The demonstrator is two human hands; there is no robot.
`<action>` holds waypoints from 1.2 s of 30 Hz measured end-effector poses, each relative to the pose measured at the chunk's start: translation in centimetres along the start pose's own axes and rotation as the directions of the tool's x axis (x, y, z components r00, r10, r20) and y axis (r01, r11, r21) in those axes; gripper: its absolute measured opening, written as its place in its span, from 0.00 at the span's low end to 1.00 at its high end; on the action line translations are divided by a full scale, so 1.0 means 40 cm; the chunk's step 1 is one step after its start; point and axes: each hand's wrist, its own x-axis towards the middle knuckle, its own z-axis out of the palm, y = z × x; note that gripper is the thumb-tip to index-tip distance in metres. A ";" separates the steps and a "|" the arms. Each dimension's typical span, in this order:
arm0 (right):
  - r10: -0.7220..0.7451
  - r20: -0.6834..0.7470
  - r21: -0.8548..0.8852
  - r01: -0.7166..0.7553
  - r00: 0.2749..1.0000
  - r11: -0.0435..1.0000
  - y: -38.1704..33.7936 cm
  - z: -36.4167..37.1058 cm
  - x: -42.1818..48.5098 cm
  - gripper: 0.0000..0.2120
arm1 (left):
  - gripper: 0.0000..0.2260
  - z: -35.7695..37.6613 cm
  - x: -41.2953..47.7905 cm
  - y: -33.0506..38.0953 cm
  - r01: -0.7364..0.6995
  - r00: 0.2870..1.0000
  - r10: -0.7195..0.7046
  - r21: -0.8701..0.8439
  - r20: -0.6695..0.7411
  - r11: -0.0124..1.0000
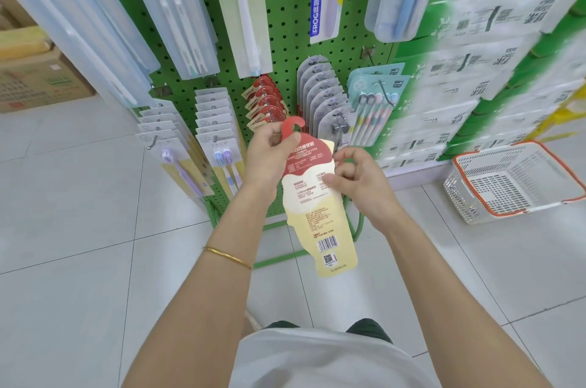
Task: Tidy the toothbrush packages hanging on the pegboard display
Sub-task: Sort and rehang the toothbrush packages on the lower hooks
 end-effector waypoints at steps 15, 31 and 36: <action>0.236 0.445 0.238 -0.368 0.864 0.899 0.076 0.061 0.039 0.51 | 0.08 -0.047 0.016 -0.045 0.095 0.961 -0.049 -0.161 0.271 0.982; -0.075 -0.276 -0.652 -0.129 0.958 0.747 0.092 0.213 0.183 0.46 | 0.12 -0.135 0.071 0.002 -0.037 0.995 0.051 0.176 -0.081 0.984; -0.154 -0.340 -0.697 -0.139 0.928 0.704 0.104 0.248 0.190 0.46 | 0.12 -0.133 0.084 0.009 -0.071 0.996 0.083 0.236 -0.044 0.969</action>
